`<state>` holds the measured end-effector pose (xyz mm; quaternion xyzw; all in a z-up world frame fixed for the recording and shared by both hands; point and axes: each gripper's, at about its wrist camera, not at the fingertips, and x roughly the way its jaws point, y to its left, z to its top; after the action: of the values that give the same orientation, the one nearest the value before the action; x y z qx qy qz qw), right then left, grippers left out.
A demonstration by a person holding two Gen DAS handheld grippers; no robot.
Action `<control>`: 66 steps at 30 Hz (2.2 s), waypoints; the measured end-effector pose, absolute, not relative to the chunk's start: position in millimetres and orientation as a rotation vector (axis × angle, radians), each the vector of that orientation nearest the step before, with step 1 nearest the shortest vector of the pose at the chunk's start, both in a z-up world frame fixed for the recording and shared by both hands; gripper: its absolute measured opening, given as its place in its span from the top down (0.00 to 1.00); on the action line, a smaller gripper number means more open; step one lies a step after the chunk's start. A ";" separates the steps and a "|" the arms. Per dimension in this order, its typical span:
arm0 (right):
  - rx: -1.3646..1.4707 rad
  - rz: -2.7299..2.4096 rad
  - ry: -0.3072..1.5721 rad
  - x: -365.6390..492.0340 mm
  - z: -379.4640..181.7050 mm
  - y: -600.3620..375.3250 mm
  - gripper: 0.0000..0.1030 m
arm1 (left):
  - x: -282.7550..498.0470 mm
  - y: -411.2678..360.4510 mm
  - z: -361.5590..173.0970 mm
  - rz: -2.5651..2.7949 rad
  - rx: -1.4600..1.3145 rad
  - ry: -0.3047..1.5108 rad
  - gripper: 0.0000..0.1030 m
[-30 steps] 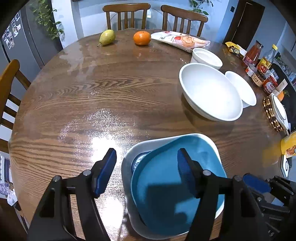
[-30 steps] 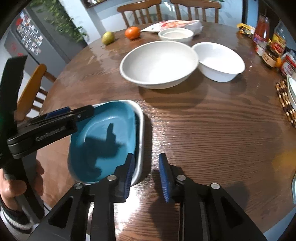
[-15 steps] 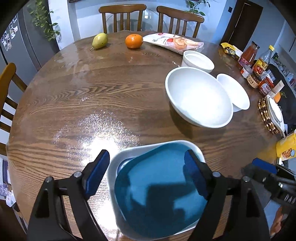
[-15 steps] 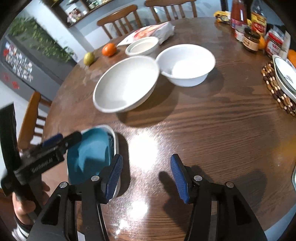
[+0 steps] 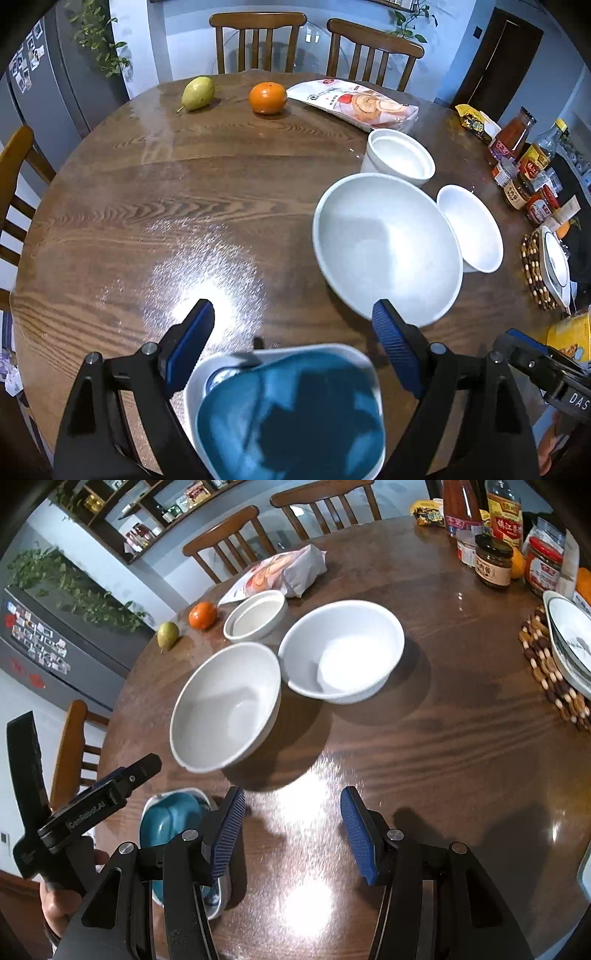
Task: Organize plates and bowls
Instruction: 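Move both grippers to the large white bowl and close them on its rim, then lift the large white bowl with both grippers toward the stacked dishes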
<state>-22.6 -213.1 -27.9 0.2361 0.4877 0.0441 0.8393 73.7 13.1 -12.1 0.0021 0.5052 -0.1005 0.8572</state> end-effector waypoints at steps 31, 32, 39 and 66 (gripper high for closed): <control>0.574 0.265 1.058 61.6 -50.7 -202.9 0.47 | 135.4 -19.5 -40.7 -0.191 0.053 1.122 0.33; 0.574 0.268 1.058 62.2 -51.1 -202.3 0.47 | 136.2 -20.0 -42.0 -0.195 0.056 1.127 0.37; 0.555 0.259 1.076 67.8 -57.6 -200.1 0.67 | 142.6 -24.4 -53.8 -0.238 0.038 1.169 0.70; 0.494 0.241 1.057 67.8 -55.7 -197.3 0.83 | 147.2 -20.7 -51.1 -0.232 0.036 1.149 0.78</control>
<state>67.8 -197.3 -55.7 0.2329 0.4976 0.1135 0.8278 147.2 -20.7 -51.1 0.0169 0.5423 -0.1095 0.8328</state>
